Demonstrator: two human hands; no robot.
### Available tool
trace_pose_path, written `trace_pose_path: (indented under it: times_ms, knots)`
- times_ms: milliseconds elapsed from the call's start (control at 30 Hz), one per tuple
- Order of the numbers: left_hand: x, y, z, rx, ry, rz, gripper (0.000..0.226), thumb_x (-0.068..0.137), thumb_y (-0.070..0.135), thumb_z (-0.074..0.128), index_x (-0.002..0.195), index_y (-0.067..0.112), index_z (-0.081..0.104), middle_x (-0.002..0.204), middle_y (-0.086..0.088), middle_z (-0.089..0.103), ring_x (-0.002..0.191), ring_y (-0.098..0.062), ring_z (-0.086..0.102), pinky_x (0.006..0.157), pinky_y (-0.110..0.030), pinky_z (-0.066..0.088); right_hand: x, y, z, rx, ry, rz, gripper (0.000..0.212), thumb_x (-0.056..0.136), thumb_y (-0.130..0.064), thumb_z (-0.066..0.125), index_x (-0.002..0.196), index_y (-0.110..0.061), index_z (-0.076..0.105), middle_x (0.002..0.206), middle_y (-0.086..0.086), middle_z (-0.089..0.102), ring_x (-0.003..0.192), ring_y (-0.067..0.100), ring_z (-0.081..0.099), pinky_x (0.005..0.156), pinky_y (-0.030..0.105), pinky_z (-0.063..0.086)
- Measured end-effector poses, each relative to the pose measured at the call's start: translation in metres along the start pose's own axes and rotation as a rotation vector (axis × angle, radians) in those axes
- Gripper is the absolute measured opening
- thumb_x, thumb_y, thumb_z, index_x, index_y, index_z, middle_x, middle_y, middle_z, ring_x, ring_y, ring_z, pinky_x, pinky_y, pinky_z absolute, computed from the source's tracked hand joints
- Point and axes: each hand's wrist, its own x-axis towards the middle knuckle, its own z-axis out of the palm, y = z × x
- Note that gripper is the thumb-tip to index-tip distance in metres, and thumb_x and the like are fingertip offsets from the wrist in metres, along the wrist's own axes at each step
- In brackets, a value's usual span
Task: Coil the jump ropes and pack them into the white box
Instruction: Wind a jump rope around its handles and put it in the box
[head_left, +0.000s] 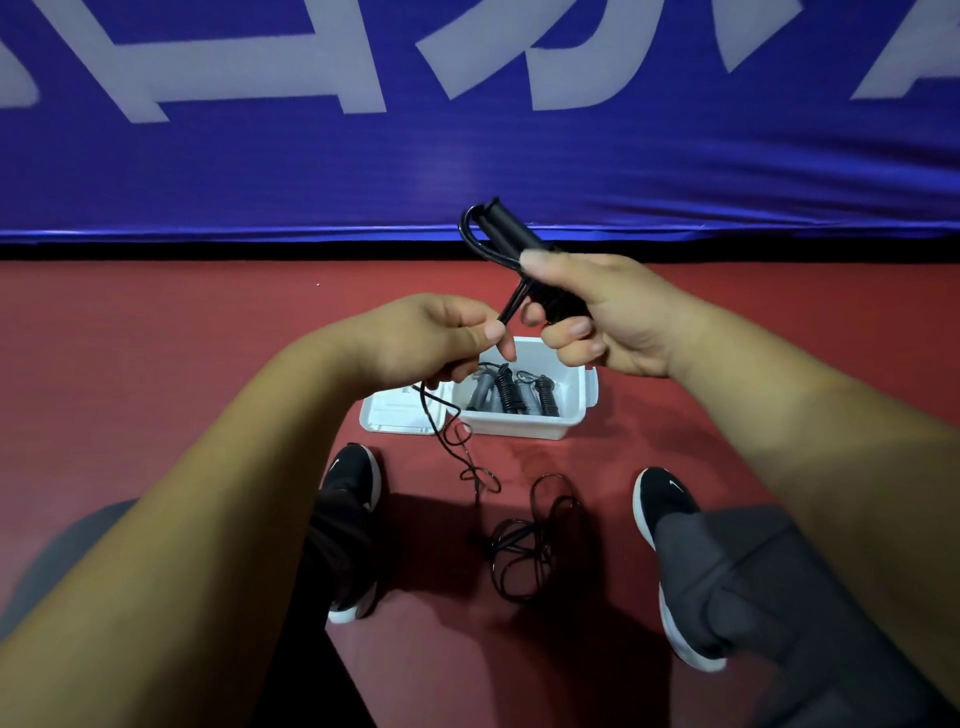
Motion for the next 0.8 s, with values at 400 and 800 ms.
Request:
trace_pose_path:
  times_ms: [400, 800]
  knots:
    - [0.004, -0.006, 0.0, 0.028, -0.003, -0.04, 0.027, 0.111, 0.034, 0.051, 0.106, 0.024, 0.076, 0.077, -0.002, 0.059, 0.072, -0.019, 0.055, 0.072, -0.034, 0.049, -0.003, -0.001, 0.009, -0.017, 0.097, 0.031, 0.025, 0.101, -0.034, 0.047, 0.094, -0.011, 0.054, 0.086, 0.012, 0.063, 0.052, 0.012, 0.025, 0.038, 0.017, 0.016]
    - [0.015, -0.014, 0.0, 0.143, 0.12, -0.062, 0.023, 0.11, 0.023, 0.054, 0.103, 0.022, 0.076, 0.079, 0.003, 0.069, 0.074, -0.012, 0.066, 0.08, -0.038, 0.058, -0.003, -0.001, 0.01, 0.073, 0.088, 0.034, 0.015, 0.099, -0.026, 0.048, 0.104, -0.012, 0.047, 0.084, 0.01, 0.063, 0.05, 0.01, 0.028, 0.034, 0.017, 0.019]
